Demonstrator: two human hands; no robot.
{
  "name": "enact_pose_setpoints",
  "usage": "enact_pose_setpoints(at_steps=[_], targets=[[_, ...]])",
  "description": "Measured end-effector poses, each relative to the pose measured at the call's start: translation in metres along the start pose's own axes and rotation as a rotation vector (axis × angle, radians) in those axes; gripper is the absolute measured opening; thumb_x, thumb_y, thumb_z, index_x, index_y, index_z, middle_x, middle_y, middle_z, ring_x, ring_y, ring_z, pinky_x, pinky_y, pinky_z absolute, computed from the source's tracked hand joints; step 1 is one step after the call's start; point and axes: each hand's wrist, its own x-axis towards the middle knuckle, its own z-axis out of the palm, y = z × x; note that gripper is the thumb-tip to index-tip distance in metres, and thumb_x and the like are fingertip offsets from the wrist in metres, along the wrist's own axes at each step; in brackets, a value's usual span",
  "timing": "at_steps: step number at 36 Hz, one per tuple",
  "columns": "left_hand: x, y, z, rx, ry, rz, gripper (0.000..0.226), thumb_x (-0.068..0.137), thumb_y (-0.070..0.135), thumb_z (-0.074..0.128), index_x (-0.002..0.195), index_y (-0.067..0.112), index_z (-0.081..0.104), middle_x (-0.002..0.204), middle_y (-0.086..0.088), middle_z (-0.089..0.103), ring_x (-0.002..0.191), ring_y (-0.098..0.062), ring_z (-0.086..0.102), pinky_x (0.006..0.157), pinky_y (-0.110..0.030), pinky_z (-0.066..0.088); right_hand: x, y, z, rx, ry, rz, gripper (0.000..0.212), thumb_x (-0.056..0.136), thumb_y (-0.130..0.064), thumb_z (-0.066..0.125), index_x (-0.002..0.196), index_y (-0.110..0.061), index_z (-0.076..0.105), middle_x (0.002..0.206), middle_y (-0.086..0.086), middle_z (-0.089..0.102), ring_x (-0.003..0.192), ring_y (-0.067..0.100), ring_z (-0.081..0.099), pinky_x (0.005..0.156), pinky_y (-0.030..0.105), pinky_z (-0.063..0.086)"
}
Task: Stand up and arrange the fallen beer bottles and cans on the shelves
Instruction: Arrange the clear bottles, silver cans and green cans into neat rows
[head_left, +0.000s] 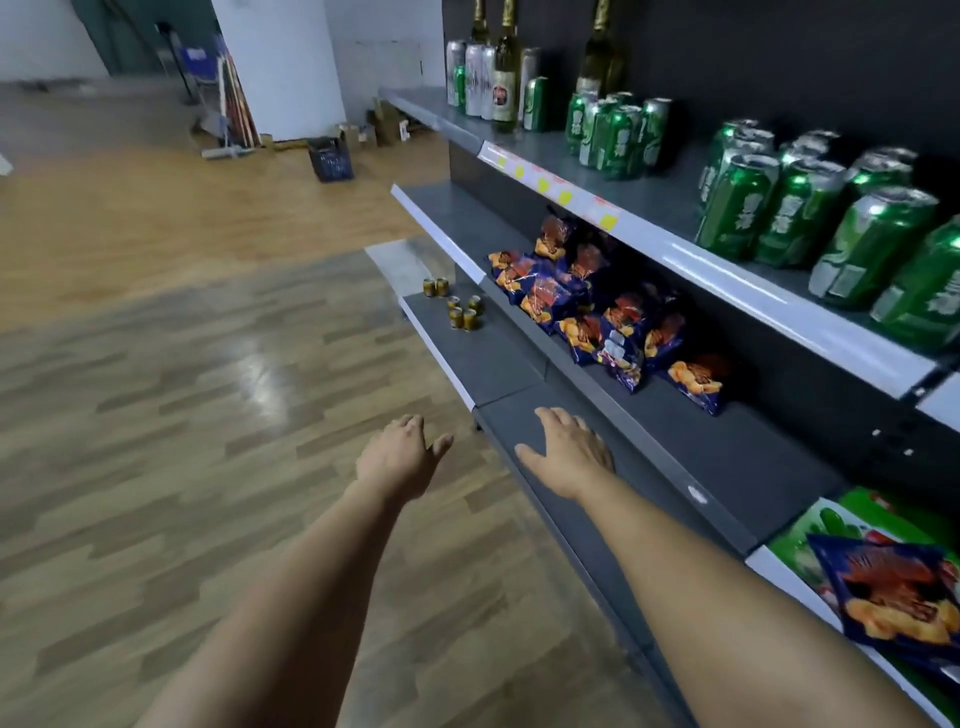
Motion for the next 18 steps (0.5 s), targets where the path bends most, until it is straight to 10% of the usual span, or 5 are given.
enact_pose_setpoints(at_steps=[18], targets=[[0.25,-0.08,-0.048,0.016,-0.043,0.054,0.057,0.099,0.055,0.035,0.131,0.011,0.048,0.139,-0.009,0.05,0.127,-0.029,0.047,0.098,-0.036,0.038,0.248,-0.081,-0.021,-0.046,0.052,0.061,0.067,0.097,-0.05,0.043,0.152,-0.018,0.021,0.158,0.001,0.023,0.142,0.024,0.025,0.111,0.04,0.029]])
